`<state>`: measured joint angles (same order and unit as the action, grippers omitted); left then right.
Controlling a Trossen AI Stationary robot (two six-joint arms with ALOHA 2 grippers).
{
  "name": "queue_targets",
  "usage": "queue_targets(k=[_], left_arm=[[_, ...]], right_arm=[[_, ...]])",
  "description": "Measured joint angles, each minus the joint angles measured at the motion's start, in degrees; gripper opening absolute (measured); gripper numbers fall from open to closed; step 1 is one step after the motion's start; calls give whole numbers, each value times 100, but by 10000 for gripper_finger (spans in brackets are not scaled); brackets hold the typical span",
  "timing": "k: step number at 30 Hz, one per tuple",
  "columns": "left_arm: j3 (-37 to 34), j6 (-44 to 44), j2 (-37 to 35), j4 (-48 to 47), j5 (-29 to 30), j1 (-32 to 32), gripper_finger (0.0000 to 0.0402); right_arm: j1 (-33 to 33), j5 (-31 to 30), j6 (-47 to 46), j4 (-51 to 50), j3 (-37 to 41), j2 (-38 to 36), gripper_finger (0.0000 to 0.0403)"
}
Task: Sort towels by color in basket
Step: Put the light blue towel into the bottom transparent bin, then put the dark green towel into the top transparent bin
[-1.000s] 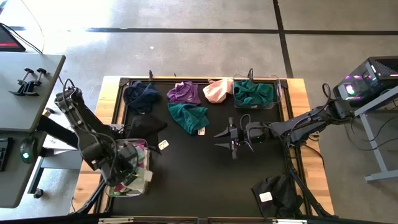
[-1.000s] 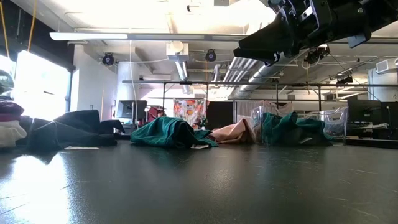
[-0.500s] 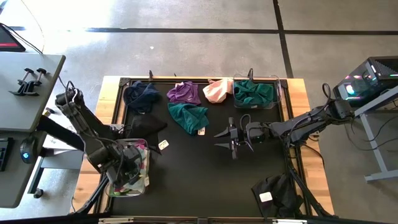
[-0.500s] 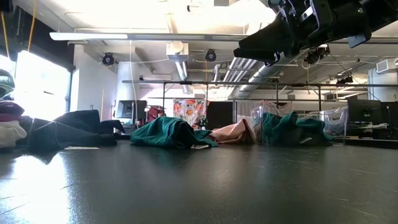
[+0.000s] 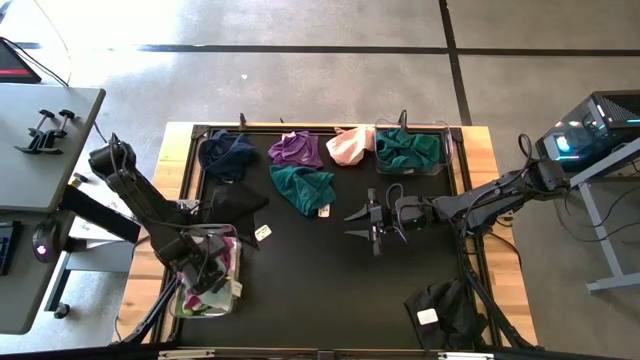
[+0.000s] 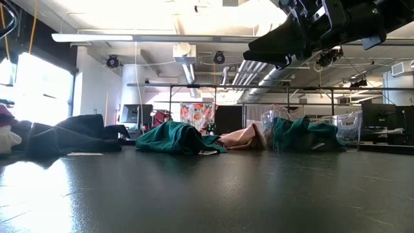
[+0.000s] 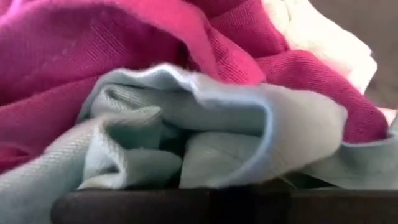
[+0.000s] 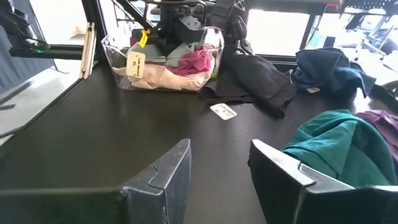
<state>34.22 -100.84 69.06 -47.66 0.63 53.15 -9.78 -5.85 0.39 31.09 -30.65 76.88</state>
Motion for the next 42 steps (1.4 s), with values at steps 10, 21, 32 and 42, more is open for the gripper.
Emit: queue_targets(k=[10,21,32,42], left_arm=[[1477,193,-453,-1455,262,2,0],[2197,2878,-466,-1440,4129,-197,0],[-401,8548,-368,6161,1960,-2396,0],[-1128,10733,576,9935,306,-4217,0]], right_arm=[[-2,0,-40,28,-2,-2,156],[-2,-1,-39,-1,-2,-2,156],[-2,-109,422,466,-2,-2,156],[2,-869,253,564,-2,-2,170]])
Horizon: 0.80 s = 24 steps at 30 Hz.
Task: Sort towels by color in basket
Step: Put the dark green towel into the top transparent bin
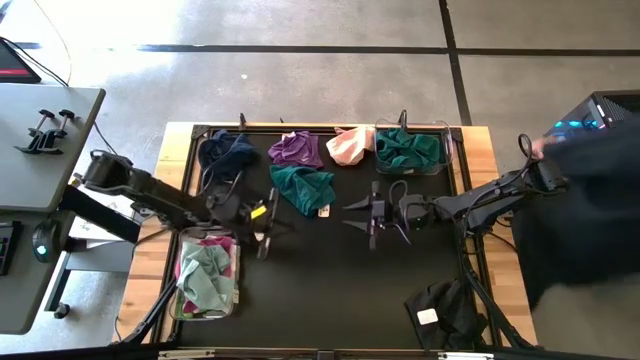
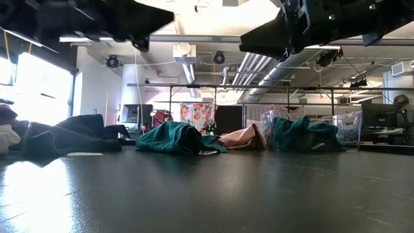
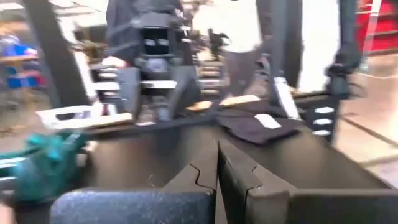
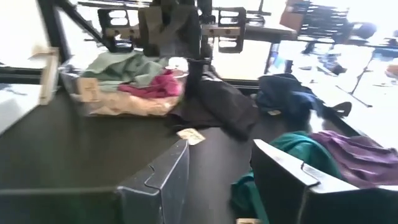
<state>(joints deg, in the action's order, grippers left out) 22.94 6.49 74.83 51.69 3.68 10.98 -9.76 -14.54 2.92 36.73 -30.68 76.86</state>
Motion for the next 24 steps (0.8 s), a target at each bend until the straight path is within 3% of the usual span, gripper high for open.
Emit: queue_targets(k=[6,14,24], left_arm=[[0,-305,674,758,4,-482,0],[0,-815,1438,1181,11,-537,0],[0,-1075,1631,1192,13,-526,0]], right_arm=[[162,-265,-183,-67,0,0,203],[278,-264,-551,-358,0,0,217],[282,-263,-771,-923,0,0,217]])
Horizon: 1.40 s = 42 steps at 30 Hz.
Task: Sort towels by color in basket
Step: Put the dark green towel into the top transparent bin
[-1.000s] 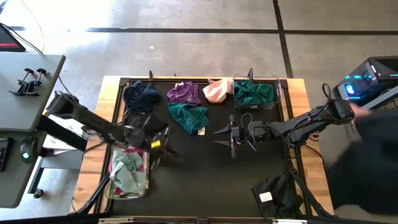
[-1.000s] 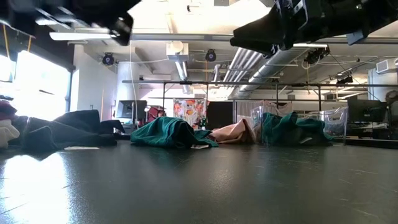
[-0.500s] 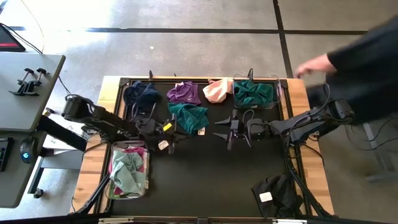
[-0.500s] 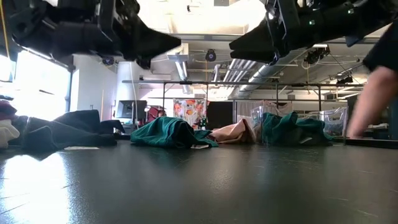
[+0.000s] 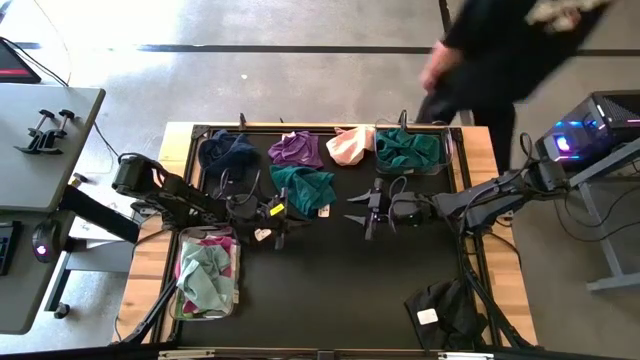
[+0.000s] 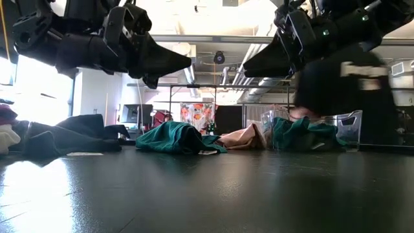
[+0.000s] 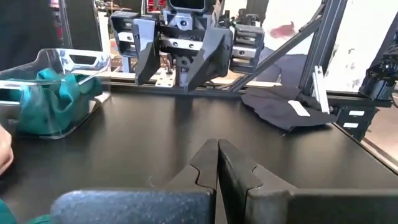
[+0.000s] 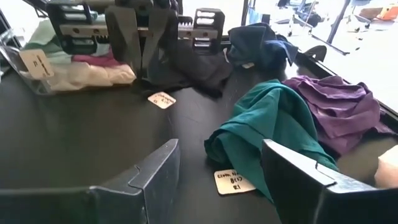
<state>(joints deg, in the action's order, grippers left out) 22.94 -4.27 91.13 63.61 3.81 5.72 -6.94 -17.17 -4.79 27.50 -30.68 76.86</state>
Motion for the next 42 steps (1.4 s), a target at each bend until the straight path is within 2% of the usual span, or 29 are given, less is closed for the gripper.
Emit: queue_targets(k=[18,22,26,30,33,38,42], left_arm=[[0,-167,0,-28,156,15,0],[0,-163,-83,-43,160,194,0],[2,-73,-409,-103,316,508,0],[2,468,-854,-506,838,810,0],[2,627,-1264,-1180,1586,1028,0],[2,258,-2113,-2816,2985,1522,0],[2,-216,-2578,-3730,3737,1823,0]], right_arm=[[17,-3,-95,-5,0,35,217],[43,-2,-22,692,0,497,217],[256,156,-30,1247,-263,1365,217],[537,342,43,894,-1136,2359,217],[770,255,207,460,-1900,3049,217],[1198,191,231,106,-3094,4069,217],[1425,303,60,-272,-3721,4728,215]])
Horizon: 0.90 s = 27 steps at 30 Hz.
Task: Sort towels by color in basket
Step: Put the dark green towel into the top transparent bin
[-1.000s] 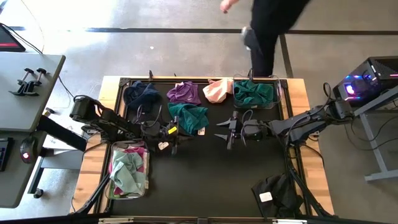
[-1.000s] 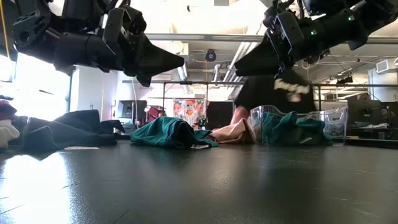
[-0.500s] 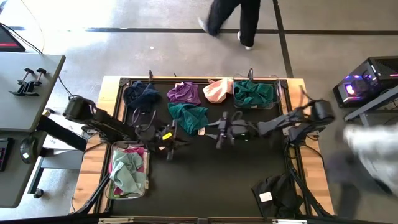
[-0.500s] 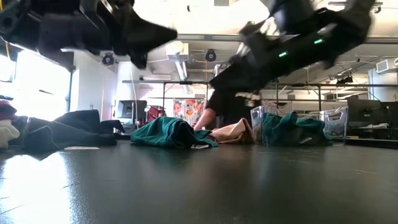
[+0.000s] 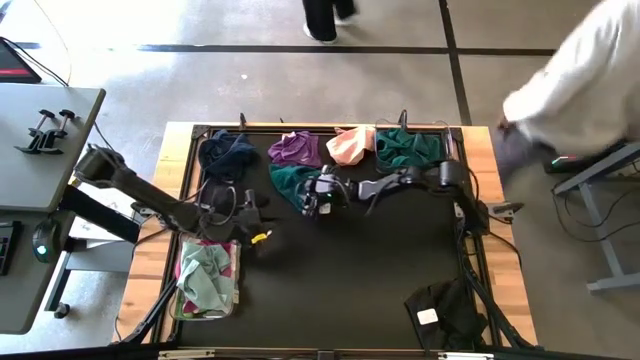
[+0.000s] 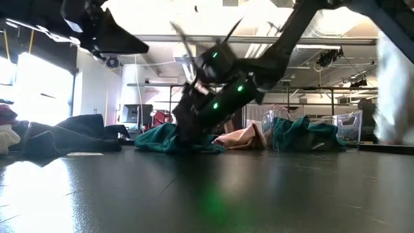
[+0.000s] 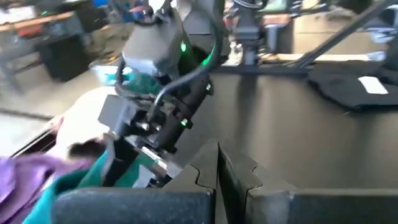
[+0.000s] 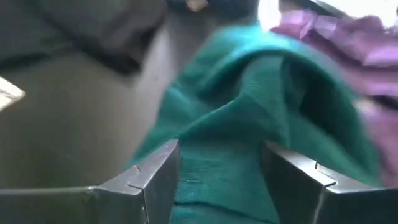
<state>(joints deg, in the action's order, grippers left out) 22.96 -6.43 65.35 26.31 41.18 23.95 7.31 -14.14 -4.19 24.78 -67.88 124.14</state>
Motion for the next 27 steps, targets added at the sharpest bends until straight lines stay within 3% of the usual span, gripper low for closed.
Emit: queue_targets(k=[3,7,11,13,18,21,24,27], left_arm=[[0,-316,-128,-417,229,133,0],[0,-554,-139,-751,353,219,0],[0,-875,-141,-975,450,271,0],[0,-924,-139,-991,454,299,0],[0,-934,-139,-971,462,362,0],[0,-896,-139,-918,464,360,0],[0,-703,-139,-622,563,349,0],[0,-344,-139,-219,594,345,0]], right_arm=[[43,136,-99,-445,-208,196,190],[-41,278,-136,-788,-63,78,118],[-327,272,-96,-1338,333,-508,30],[-512,186,-74,-1634,689,-982,12],[-1120,-927,-440,-2331,1747,-2664,20],[-1523,-1936,-1016,-3404,2169,-3795,8],[-1813,-3138,-1870,-5057,2010,-4908,10],[-1725,-3566,-2581,-6819,1489,-5699,9]])
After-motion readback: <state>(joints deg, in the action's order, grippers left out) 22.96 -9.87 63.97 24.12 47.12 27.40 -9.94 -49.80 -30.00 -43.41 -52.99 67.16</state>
